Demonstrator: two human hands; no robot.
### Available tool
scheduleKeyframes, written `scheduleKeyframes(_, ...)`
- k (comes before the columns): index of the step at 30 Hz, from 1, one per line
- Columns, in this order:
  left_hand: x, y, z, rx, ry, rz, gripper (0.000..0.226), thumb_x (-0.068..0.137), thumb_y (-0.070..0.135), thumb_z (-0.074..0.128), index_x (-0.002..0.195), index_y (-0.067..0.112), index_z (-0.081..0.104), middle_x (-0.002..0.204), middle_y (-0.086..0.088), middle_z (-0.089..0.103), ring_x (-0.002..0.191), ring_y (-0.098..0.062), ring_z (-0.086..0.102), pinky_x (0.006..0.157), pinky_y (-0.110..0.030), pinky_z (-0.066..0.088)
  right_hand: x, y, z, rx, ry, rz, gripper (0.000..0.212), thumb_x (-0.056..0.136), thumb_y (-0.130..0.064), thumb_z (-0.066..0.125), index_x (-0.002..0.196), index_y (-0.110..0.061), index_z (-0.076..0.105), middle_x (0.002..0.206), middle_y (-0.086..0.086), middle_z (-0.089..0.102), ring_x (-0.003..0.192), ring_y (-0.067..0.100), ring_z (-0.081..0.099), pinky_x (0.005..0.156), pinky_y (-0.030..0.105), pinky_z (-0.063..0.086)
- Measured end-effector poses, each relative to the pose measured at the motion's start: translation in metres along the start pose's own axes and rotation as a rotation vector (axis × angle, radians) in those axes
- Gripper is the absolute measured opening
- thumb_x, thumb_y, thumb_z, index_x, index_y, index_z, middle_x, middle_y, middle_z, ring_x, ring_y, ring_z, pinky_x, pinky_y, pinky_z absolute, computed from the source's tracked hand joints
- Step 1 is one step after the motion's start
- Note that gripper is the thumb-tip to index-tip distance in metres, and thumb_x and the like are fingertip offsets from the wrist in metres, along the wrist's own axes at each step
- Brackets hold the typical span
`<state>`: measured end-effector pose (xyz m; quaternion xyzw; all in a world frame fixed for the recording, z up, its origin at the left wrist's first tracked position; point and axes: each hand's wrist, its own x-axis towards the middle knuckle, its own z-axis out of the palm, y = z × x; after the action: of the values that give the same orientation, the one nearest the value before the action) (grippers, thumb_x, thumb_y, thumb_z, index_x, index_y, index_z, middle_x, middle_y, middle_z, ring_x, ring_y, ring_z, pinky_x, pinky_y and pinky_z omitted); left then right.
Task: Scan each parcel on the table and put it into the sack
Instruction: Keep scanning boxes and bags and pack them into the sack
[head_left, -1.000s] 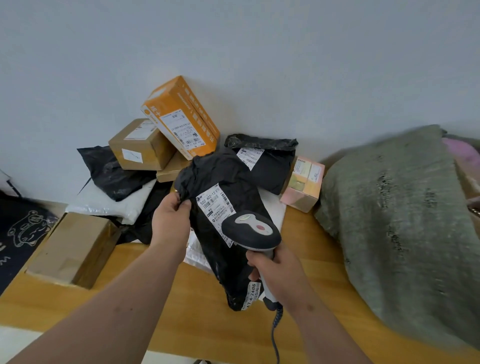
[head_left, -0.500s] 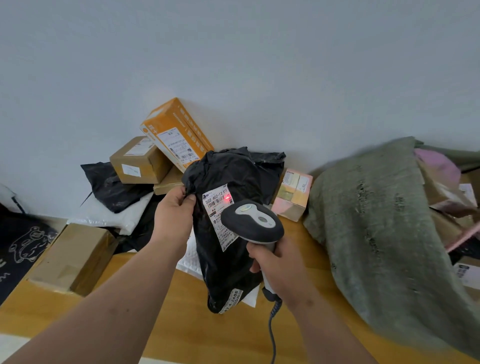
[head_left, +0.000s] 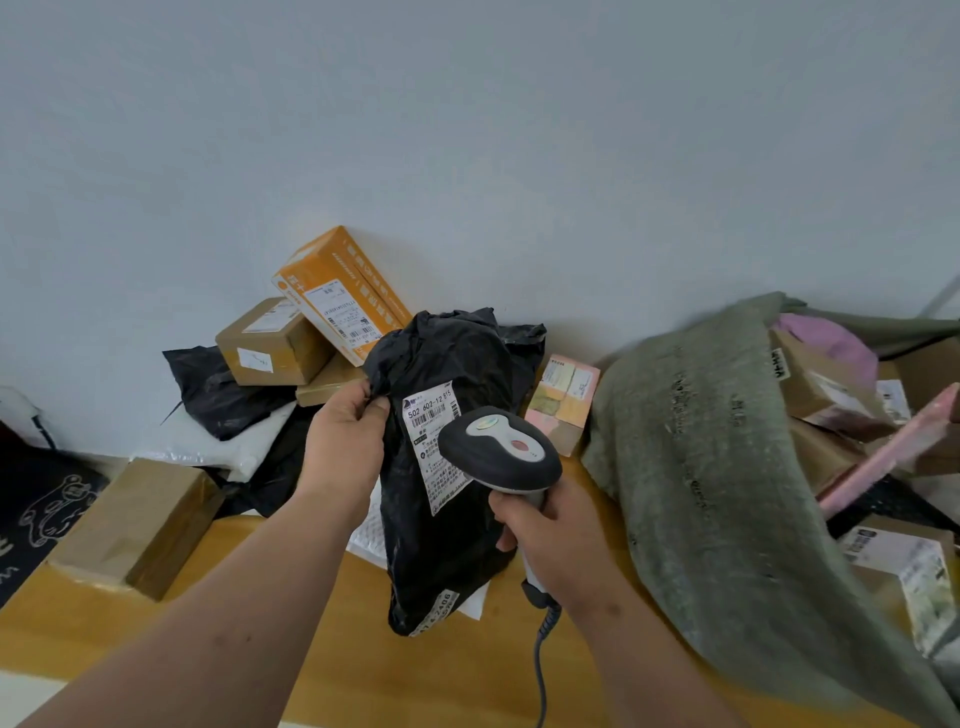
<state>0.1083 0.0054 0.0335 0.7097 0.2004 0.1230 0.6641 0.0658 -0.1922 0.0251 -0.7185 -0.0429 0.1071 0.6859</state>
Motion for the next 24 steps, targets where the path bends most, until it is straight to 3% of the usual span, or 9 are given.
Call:
scheduleKeyframes(4, -0.012, 0.020, 0.010, 0.016, 0.064, 0.064, 0.026, 0.102, 0.013, 0.049, 0.098, 0.030, 0.068, 0.099, 0.003, 0.074, 0.097, -0.020, 0.068, 0.090, -0.042, 0.055, -0.005, -0.003, -0.011, 0.002, -0.008, -0.020, 0.019, 0.093, -0.011, 0.064, 0.109, -0.020, 0.064, 0.066, -0.013, 0.061, 0.064, 0.005, 0.057, 0.061, 0.017, 0.050)
scheduleKeyframes(9, -0.018, 0.060, 0.032, 0.027, 0.101, 0.214, 0.024, 0.100, 0.014, 0.049, 0.090, 0.028, 0.066, 0.092, -0.002, 0.072, 0.090, -0.027, 0.067, 0.089, -0.051, 0.055, -0.011, -0.004, -0.028, -0.066, 0.078, -0.063, 0.009, 0.088, -0.027, 0.066, 0.094, -0.019, 0.066, 0.067, 0.009, 0.056, 0.064, 0.015, 0.055, 0.061, 0.023, 0.053)
scheduleKeyframes(11, -0.021, 0.077, 0.042, 0.024, 0.119, 0.286, 0.024, 0.099, 0.016, 0.050, 0.091, 0.032, 0.065, 0.091, 0.003, 0.071, 0.091, -0.024, 0.067, 0.090, -0.050, 0.054, -0.012, -0.008, -0.033, -0.066, 0.130, -0.071, 0.013, 0.083, -0.038, 0.065, 0.095, -0.033, 0.067, 0.067, 0.000, 0.060, 0.065, 0.013, 0.061, 0.063, 0.026, 0.056)
scheduleKeyframes(12, -0.022, 0.086, 0.048, 0.025, 0.118, 0.318, 0.022, 0.099, 0.019, 0.050, 0.094, 0.033, 0.065, 0.093, 0.005, 0.072, 0.093, -0.023, 0.067, 0.091, -0.049, 0.054, -0.013, -0.011, -0.037, -0.040, 0.153, -0.082, 0.012, 0.086, -0.034, 0.066, 0.097, -0.036, 0.067, 0.067, -0.008, 0.062, 0.066, 0.012, 0.062, 0.062, 0.023, 0.055)
scheduleKeyframes(14, -0.024, 0.103, 0.060, 0.039, 0.104, 0.387, 0.018, 0.099, 0.021, 0.049, 0.097, 0.031, 0.064, 0.094, 0.005, 0.070, 0.094, -0.023, 0.065, 0.091, -0.049, 0.053, -0.014, -0.018, -0.043, 0.004, 0.200, -0.103, 0.019, 0.092, -0.019, 0.064, 0.110, -0.027, 0.066, 0.067, -0.020, 0.062, 0.068, 0.011, 0.063, 0.058, 0.015, 0.050)
scheduleKeyframes(16, -0.026, 0.122, 0.073, 0.016, 0.092, 0.450, 0.019, 0.099, 0.020, 0.048, 0.093, 0.032, 0.061, 0.092, 0.006, 0.068, 0.092, -0.022, 0.063, 0.089, -0.045, 0.053, -0.017, -0.030, -0.050, 0.024, 0.268, -0.122, 0.019, 0.093, -0.014, 0.063, 0.112, -0.017, 0.065, 0.069, -0.017, 0.064, 0.070, 0.012, 0.064, 0.056, 0.012, 0.047)
scheduleKeyframes(20, -0.033, 0.159, 0.103, -0.045, 0.040, 0.580, 0.016, 0.099, 0.015, 0.047, 0.099, 0.025, 0.060, 0.089, 0.009, 0.063, 0.085, -0.011, 0.057, 0.078, -0.029, 0.046, -0.022, -0.046, -0.064, 0.030, 0.450, -0.175, 0.010, 0.091, -0.015, 0.065, 0.093, -0.025, 0.066, 0.076, 0.005, 0.070, 0.069, 0.010, 0.067, 0.062, 0.019, 0.051)
scheduleKeyframes(23, -0.045, 0.184, 0.127, -0.115, -0.052, 0.664, 0.019, 0.098, 0.013, 0.047, 0.095, 0.026, 0.059, 0.083, 0.017, 0.061, 0.079, -0.002, 0.054, 0.074, -0.020, 0.045, -0.028, -0.056, -0.076, 0.083, 0.565, -0.251, 0.020, 0.092, -0.014, 0.065, 0.085, -0.032, 0.064, 0.081, 0.002, 0.071, 0.077, 0.027, 0.069, 0.070, 0.036, 0.057)
scheduleKeyframes(24, -0.050, 0.192, 0.135, -0.141, -0.080, 0.695, 0.019, 0.098, 0.012, 0.047, 0.095, 0.026, 0.059, 0.082, 0.018, 0.060, 0.078, 0.000, 0.054, 0.074, -0.019, 0.045, -0.030, -0.060, -0.081, 0.108, 0.595, -0.285, 0.022, 0.093, -0.011, 0.064, 0.086, -0.032, 0.063, 0.079, -0.002, 0.070, 0.075, 0.028, 0.069, 0.066, 0.033, 0.057)
